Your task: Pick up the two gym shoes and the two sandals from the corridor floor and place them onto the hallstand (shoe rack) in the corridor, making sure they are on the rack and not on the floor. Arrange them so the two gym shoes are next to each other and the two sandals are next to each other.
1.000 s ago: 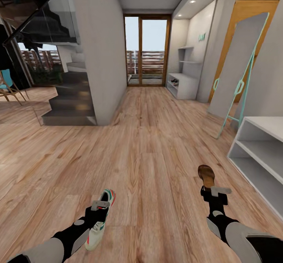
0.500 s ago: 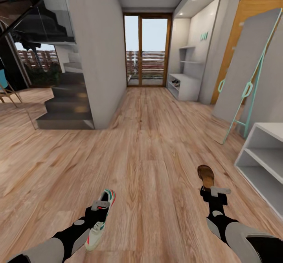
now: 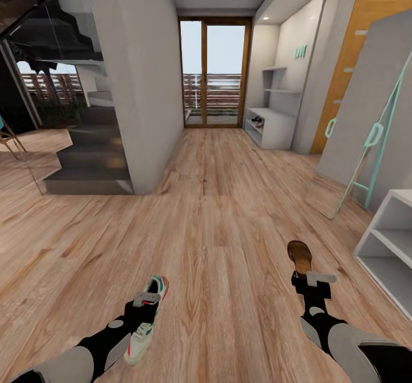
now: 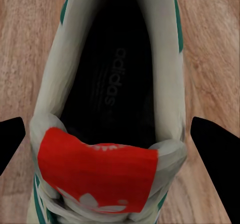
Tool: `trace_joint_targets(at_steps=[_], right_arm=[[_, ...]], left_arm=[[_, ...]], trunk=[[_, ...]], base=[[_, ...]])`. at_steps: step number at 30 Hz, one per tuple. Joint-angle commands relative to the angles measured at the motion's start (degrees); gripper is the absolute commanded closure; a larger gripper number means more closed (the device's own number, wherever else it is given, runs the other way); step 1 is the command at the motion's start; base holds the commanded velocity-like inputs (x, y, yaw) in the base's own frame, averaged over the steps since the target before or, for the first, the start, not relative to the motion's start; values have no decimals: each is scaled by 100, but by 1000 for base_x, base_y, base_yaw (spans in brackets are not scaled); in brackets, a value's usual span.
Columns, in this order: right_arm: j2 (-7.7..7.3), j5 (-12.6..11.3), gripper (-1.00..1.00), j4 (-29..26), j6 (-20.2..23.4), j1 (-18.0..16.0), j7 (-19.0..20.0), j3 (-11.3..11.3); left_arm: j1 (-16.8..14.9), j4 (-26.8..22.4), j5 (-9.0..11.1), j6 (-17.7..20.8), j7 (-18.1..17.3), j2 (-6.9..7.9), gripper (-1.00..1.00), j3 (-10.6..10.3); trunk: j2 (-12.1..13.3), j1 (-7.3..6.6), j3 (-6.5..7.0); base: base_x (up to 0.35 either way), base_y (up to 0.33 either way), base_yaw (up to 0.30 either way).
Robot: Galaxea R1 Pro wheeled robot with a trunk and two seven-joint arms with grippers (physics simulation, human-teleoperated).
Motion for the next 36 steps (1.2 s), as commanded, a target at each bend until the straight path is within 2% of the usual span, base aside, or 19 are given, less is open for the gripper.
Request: trace_joint_targets(at_steps=[1, 15, 18, 22, 23, 31, 36], right_arm=[[0, -7, 100, 0, -5, -1, 7, 6], [7, 8, 100, 27, 8, -1, 21, 13], [10, 10, 100, 36, 10, -1, 455, 13], [9, 3, 100, 39, 11, -1, 1373, 7], [5, -8, 100, 41, 11, -1, 1914, 4], [-1, -10, 100, 47, 21, -1, 2321, 2], [-7, -7, 100, 49, 27, -1, 2413, 2]], left_arm=[[0, 0, -3, -1, 3, 0, 100, 2], [-1, 1, 6, 3, -1, 0, 100, 12], [-1, 1, 6, 3, -3, 0, 100, 13], [0, 1, 6, 3, -4, 0, 100, 13], [0, 1, 6, 3, -4, 0, 100, 13], [0, 1, 6, 3, -4, 0, 100, 11], [1, 1, 6, 3, -4, 0, 100, 12]], trunk=[[0, 0, 0], [0, 0, 0], [0, 0, 0], [0, 0, 0], [0, 0, 0], [0, 0, 0], [0, 0, 0]], base=[[347, 0, 0], [347, 0, 0], [347, 0, 0], [347, 0, 0], [347, 0, 0], [347, 0, 0], [347, 0, 0]])
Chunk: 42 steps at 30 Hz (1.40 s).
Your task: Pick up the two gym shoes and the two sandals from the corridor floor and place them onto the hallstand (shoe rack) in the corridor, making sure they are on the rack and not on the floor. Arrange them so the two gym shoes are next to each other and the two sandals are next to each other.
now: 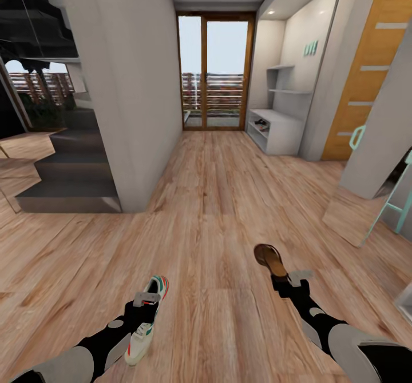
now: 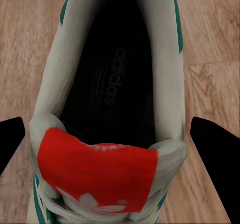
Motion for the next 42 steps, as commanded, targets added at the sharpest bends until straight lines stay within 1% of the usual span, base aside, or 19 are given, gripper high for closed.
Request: trace_joint_targets(at_steps=[1, 4, 11, 42], right_arm=[[0, -18, 100, -1, 1, -1, 38, -9], [2, -22, 100, -1, 2, -1, 140, -9], [13, -32, 100, -1, 2, -1, 202, -9], [35, -31, 100, -1, -6, -1, 179, -9]], left_arm=[[0, -1, -3, 0, 3, 0, 100, 0], [0, -1, -3, -5, 3, 0, 100, -6], [-3, -1, -3, -8, 3, 0, 100, -10], [0, -1, -3, -9, 3, 0, 100, -7]], trunk=[[0, 0, 0], [0, 0, 0], [0, 0, 0], [0, 0, 17]], base=[[347, 0, 0], [347, 0, 0], [347, 0, 0], [348, 0, 0]])
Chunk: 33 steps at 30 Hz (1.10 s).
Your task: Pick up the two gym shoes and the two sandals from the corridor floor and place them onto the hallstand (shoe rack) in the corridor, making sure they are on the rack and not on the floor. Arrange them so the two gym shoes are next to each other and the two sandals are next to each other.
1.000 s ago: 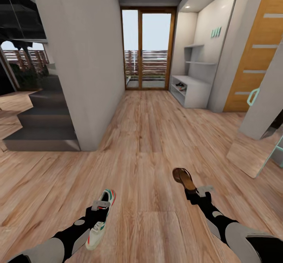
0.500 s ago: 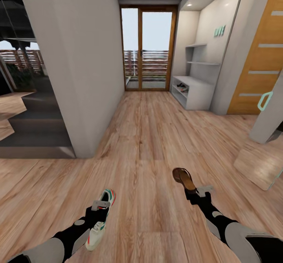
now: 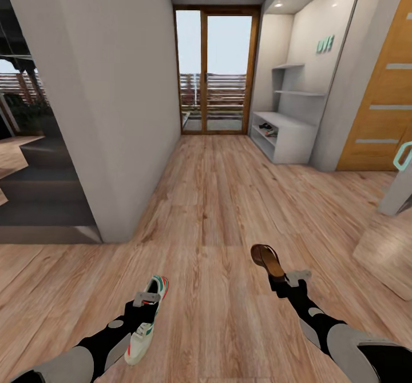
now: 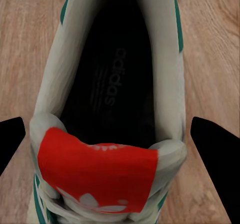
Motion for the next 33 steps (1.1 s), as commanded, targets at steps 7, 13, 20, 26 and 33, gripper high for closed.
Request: trace_joint_targets(at_steps=[7, 13, 20, 26, 33], right_arm=[[4, -14, 100, -1, 1, 0, 15, -7], [5, -11, 100, -1, 1, 0, 16, -7], [7, -10, 100, -1, 1, 0, 24, -7], [7, -10, 100, -1, 1, 0, 25, -7], [7, -6, 100, -1, 1, 0, 25, -7]], left_arm=[[0, -1, -3, 0, 3, 0, 100, 5], [0, -1, -3, 0, 3, 0, 100, 9], [-1, -1, -3, 0, 3, 0, 100, 10], [0, -1, -3, 0, 3, 0, 100, 10], [-1, -1, -3, 0, 3, 0, 100, 10]], trunk=[[0, 0, 10], [0, 0, 10], [0, 0, 11], [0, 0, 11], [0, 0, 11]], base=[[348, 0, 0], [348, 43, 0], [348, 140, 0], [347, 162, 0], [347, 167, 0]])
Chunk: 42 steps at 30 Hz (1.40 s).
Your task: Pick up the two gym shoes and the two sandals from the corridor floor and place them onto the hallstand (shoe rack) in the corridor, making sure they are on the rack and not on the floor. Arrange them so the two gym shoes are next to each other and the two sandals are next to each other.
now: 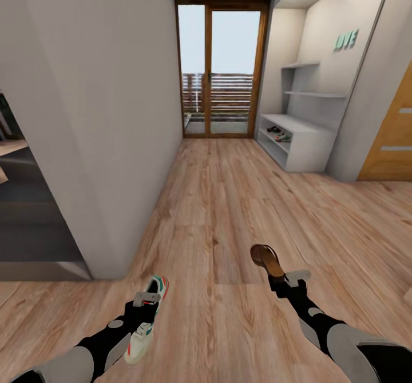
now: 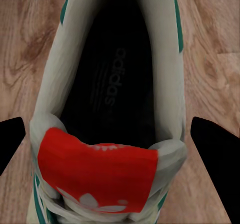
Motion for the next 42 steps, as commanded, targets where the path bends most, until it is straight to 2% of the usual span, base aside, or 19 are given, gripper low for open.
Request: trace_joint_targets(at_steps=[1, 28, 34, 42], right_arm=[[0, -14, 100, -1, 1, -1, 11, -6], [0, -5, 100, -1, 1, -1, 16, -6], [0, -5, 100, -1, 1, -1, 12, -4], [0, -3, 100, -1, 1, -1, 11, -6]], left_arm=[[0, -1, -3, 0, 3, 0, 100, 1], [-1, -1, -3, 0, 3, 0, 100, 1], [1, -1, -18, 0, 3, 0, 100, -14], [1, -1, -20, 0, 3, 0, 100, -22]], trunk=[[0, 0, 0], [0, 0, 0], [0, 0, 0], [0, 0, 0]], base=[[347, 168, 0], [348, 160, 0], [328, -105, 0], [249, -308, 0]])
